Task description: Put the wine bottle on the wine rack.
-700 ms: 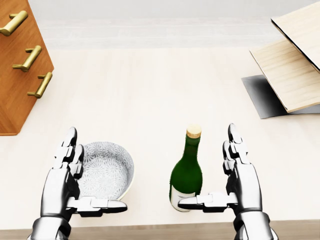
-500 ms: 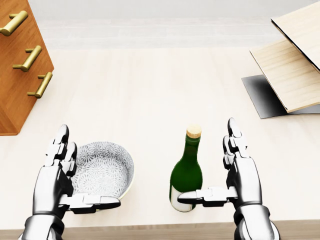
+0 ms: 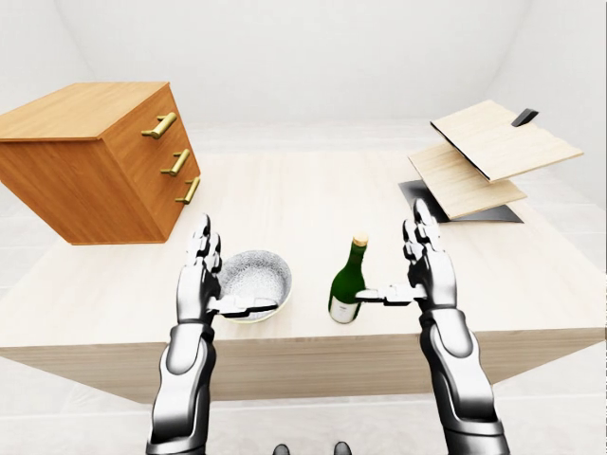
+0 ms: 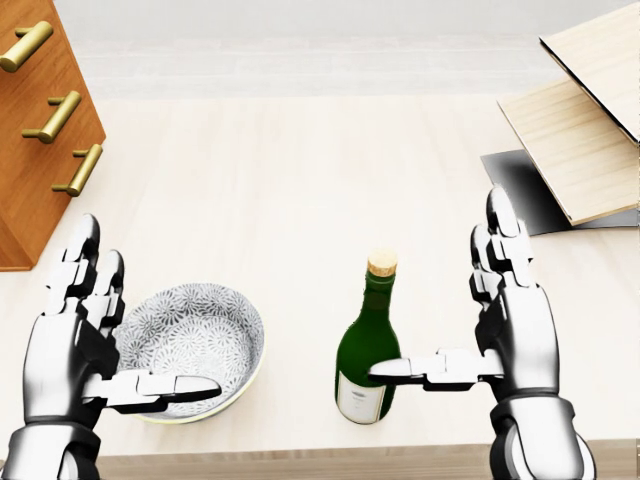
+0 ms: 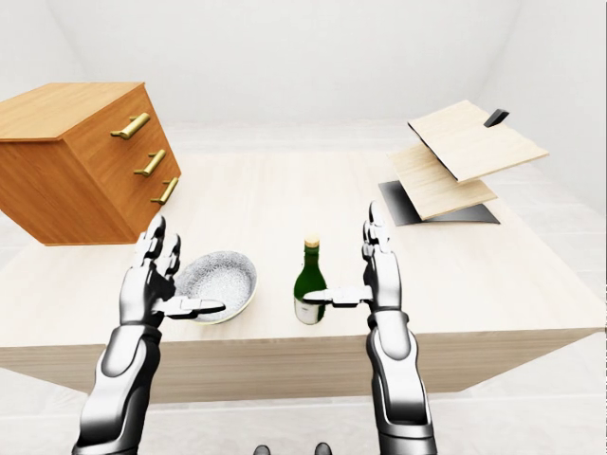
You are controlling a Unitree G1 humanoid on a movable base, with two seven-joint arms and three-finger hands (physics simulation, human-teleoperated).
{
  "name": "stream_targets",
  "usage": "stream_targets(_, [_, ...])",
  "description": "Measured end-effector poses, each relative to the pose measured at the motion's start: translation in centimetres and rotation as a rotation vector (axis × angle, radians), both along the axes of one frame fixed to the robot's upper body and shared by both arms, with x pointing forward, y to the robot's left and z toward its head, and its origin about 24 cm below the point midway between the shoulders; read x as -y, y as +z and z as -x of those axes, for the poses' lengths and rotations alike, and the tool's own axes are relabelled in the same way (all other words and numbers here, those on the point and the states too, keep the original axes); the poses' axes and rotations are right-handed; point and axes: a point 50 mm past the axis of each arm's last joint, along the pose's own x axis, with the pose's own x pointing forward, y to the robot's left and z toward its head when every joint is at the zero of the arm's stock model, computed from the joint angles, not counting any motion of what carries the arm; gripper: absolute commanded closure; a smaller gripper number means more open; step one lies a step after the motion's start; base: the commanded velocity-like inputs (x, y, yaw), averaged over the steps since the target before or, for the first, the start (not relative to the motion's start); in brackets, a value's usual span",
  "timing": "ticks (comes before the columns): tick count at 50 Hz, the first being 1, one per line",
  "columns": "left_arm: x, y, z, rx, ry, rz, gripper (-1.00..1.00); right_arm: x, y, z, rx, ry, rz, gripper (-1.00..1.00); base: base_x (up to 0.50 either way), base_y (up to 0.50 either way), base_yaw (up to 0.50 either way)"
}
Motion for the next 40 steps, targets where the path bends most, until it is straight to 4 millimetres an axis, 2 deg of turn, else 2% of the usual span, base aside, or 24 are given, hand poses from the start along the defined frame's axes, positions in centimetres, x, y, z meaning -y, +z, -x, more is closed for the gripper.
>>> stream_targets(10, [-0.1,1.2,0.9,0.053,0.002,-0.005,-1.0,0.6,1.7,0.7,0.076,-0.021,0.001,-1.0,-0.07,-0.24,0.0])
stream_targets(27, [0.4,3.2,1.8,0.141,-0.012,-0.018,-1.0,0.6,3.2,1.4,0.144,-0.035,0.012,-1.0,-0.48,-0.03,0.0])
stream_targets(36, [0.5,3.3,1.9,0.146,-0.015,-0.02,-1.0,0.8,3.7,1.9,0.172,-0.021,-0.041,-1.0,-0.01,0.0,0.0])
stream_targets(40, [0.5,3.1,1.8,0.138,-0.016,-0.02,-1.0,1.0,3.6,1.9,0.168,-0.024,-0.051,-1.0,0.0,0.0,0.44])
